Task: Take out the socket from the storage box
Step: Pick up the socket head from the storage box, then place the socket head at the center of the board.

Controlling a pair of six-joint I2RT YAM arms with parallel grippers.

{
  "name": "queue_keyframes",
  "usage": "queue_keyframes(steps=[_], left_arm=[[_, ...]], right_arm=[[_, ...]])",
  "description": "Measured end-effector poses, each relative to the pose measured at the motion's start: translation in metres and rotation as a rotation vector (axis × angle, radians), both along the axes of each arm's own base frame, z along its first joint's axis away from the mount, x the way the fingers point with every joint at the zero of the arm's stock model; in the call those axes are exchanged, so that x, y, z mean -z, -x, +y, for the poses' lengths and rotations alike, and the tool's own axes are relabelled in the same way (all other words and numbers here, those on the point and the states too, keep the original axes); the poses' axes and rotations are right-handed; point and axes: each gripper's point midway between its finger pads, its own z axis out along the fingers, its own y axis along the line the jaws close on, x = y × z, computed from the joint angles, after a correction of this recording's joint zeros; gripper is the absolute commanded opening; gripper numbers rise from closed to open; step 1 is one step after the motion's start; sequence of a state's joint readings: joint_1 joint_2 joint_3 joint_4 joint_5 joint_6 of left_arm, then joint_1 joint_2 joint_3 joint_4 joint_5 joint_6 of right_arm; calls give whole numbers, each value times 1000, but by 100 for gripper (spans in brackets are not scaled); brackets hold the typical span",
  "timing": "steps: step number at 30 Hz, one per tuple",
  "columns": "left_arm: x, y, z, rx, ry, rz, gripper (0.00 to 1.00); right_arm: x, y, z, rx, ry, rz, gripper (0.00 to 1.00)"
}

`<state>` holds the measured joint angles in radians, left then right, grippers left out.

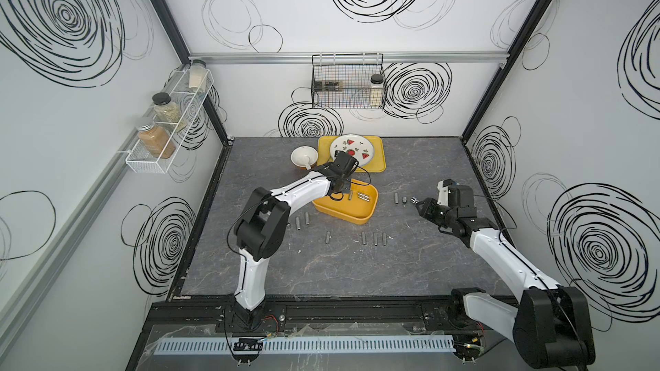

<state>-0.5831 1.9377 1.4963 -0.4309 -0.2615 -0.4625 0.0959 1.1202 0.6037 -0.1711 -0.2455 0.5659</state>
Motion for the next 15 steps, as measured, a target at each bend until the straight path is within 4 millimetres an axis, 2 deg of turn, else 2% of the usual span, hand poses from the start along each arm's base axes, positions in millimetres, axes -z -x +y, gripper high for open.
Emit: queue_keyframes(steps=[3, 6, 9, 11, 13, 15], left_arm=[[-35, 13, 32, -89, 54, -56, 24], [-44, 32, 80, -210, 86, -78, 25], [-28, 57, 134, -351, 87, -57, 25], [-9, 79, 170, -454, 75, -29, 25], [7, 99, 195, -538, 62, -8, 26], [18, 117, 208, -587, 56, 6, 26]], right_arm=[[0, 0, 1, -4, -3, 0, 36], [0, 0, 2, -8, -8, 0, 36], [-1, 1, 3, -12, -14, 0, 36], [-1, 0, 4, -16, -19, -2, 36], [-2, 0, 5, -19, -22, -4, 36], [-2, 0, 6, -22, -25, -4, 36]])
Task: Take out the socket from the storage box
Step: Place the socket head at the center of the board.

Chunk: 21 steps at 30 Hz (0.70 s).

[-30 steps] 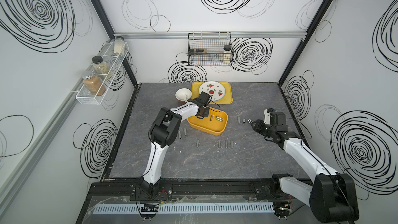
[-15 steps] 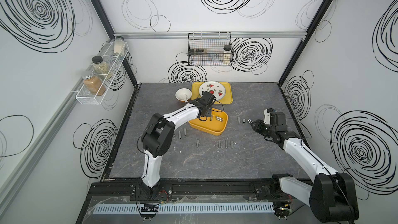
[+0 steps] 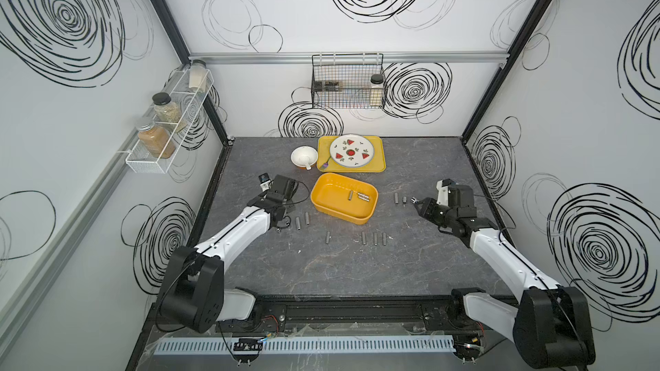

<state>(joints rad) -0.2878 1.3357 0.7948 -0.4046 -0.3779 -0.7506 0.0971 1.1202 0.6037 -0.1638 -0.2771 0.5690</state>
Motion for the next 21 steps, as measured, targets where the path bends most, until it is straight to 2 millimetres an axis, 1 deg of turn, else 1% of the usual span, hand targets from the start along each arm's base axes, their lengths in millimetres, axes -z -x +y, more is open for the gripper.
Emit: queue_keyframes(steps=[2, 7, 10, 15, 21], left_arm=[[8, 12, 8, -38, 3, 6, 28], [25, 26, 23, -113, 17, 30, 28], [36, 35, 28, -142, 26, 56, 28], [50, 47, 32, -159, 36, 89, 30], [56, 48, 30, -154, 54, 87, 31]], right_arm=[[0, 0, 1, -4, -3, 0, 36], [0, 1, 3, -11, -7, 0, 36], [0, 1, 3, -13, -8, 1, 36], [-1, 1, 3, -10, -10, 1, 37], [-1, 1, 4, -12, -10, 1, 36]])
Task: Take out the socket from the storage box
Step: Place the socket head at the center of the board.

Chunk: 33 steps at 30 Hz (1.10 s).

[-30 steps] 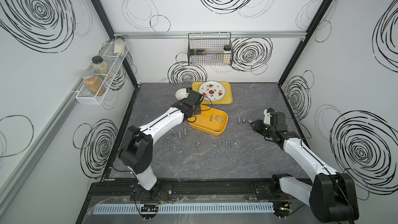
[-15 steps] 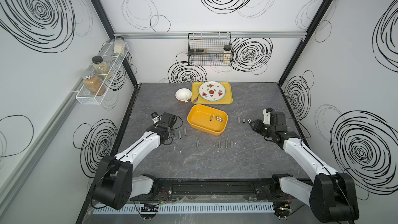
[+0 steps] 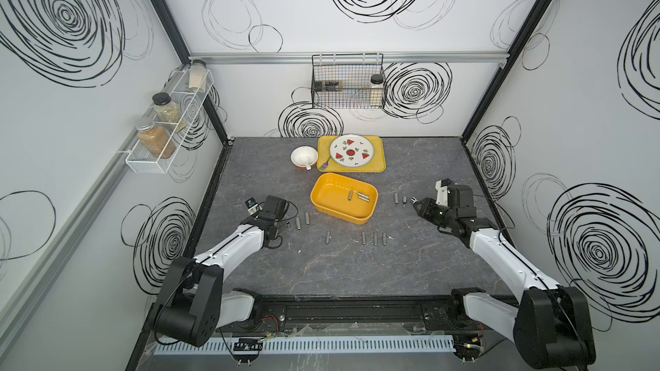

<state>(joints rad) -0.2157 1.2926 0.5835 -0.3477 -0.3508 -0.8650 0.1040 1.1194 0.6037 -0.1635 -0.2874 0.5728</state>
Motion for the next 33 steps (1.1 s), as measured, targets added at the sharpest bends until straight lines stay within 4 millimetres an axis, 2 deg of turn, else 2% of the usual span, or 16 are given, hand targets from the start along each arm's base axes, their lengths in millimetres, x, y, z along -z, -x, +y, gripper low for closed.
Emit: queue_keyframes(steps=[14, 33], left_arm=[[16, 3, -5, 18, 32, 39, 41], [17, -1, -8, 38, 56, 33, 42]], right_arm=[[2, 0, 1, -4, 0, 8, 36], [3, 0, 1, -4, 1, 9, 37]])
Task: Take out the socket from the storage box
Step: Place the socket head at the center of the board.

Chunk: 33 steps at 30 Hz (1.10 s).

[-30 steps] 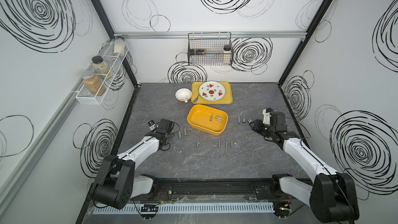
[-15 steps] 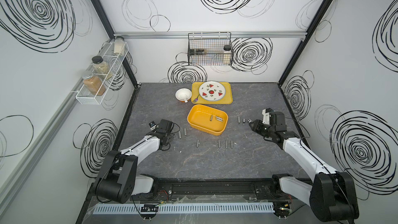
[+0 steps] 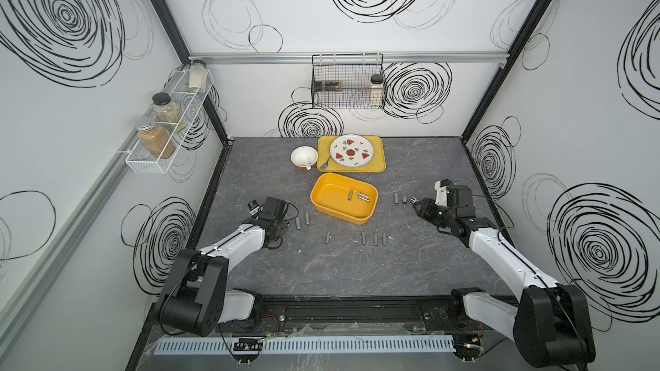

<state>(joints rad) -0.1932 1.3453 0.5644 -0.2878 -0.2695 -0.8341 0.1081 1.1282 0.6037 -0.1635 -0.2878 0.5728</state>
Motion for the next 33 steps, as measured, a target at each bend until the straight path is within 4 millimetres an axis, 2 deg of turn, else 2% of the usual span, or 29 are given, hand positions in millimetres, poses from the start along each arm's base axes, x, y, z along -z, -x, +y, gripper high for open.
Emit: queue_keyframes(steps=[8, 13, 17, 21, 25, 29, 31, 33], left_arm=[[-4, -1, 0, -1, 2, -16, 45], [-18, -5, 0, -2, 9, -66, 46], [-44, -10, -3, 1, 27, -135, 47], [-88, -16, -14, 35, 71, -237, 47], [-140, -20, -29, 114, 119, -337, 48], [-185, -18, -41, 224, 134, -417, 48], [-194, -15, -44, 266, 126, -430, 48], [-195, -9, -46, 306, 119, -422, 48]], right_arm=[[0, 0, 0, 0, 0, 1, 37], [0, 0, 0, 0, 0, 1, 36], [2, 0, 0, -1, 6, 4, 36], [-2, 0, 7, -29, 32, -7, 34], [-19, -6, 30, -98, 69, -37, 33], [-43, -20, 75, -215, 128, -79, 32], [-49, -26, 101, -284, 152, -86, 30], [-47, -30, 124, -344, 178, -77, 29]])
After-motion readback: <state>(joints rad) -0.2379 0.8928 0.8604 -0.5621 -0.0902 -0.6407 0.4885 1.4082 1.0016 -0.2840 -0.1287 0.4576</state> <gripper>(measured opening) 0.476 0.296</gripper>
